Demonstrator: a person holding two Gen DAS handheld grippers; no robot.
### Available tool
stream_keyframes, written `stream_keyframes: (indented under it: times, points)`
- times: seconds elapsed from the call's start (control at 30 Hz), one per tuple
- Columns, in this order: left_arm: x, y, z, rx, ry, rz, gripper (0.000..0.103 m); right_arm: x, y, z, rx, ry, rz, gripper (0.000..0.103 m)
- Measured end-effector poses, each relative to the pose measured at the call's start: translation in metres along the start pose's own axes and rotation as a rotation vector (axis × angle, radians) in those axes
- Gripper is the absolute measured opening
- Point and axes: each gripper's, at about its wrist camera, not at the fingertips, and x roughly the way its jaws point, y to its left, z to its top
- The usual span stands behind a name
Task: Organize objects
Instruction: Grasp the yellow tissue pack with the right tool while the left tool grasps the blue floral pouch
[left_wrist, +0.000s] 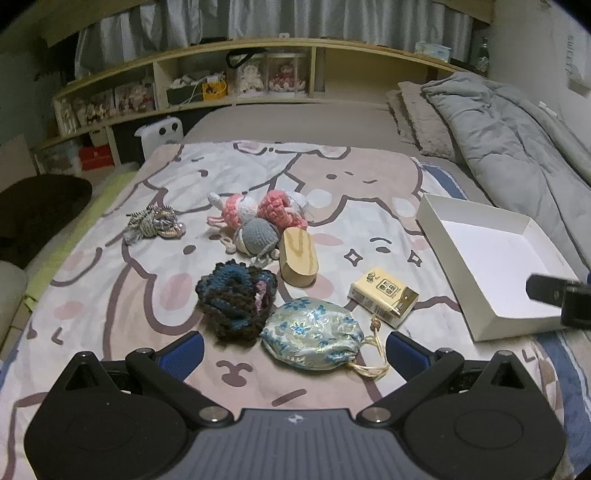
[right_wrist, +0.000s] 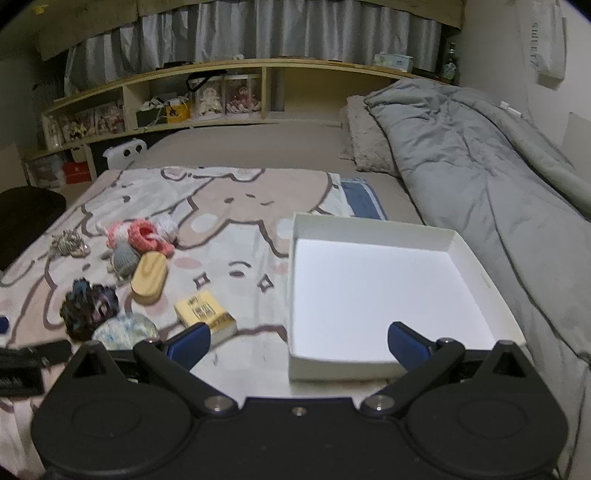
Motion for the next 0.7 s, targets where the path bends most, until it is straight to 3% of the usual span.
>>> stream_keyframes:
  times: [0.2, 0.3, 0.47, 0.7]
  points:
    - [0.02, -0.009, 0.004, -0.039, 0.013, 0.005, 0.103, 0.023, 0.009, 0.02, -0.035, -0.009, 0.036, 0.102]
    - [0.033, -0.013, 0.004, -0.072, 0.026, 0.007, 0.103, 0.037, 0.014, 0.029, -0.063, -0.013, 0.082, 0.096]
    - [0.056, -0.015, 0.002, -0.152, 0.053, 0.014, 0.103, 0.06, 0.024, 0.041, -0.107, -0.019, 0.153, 0.096]
    - [0.089, -0.019, 0.002, -0.27, 0.077, 0.042, 0.103, 0.104, 0.039, 0.046, -0.151, 0.051, 0.254, 0.092]
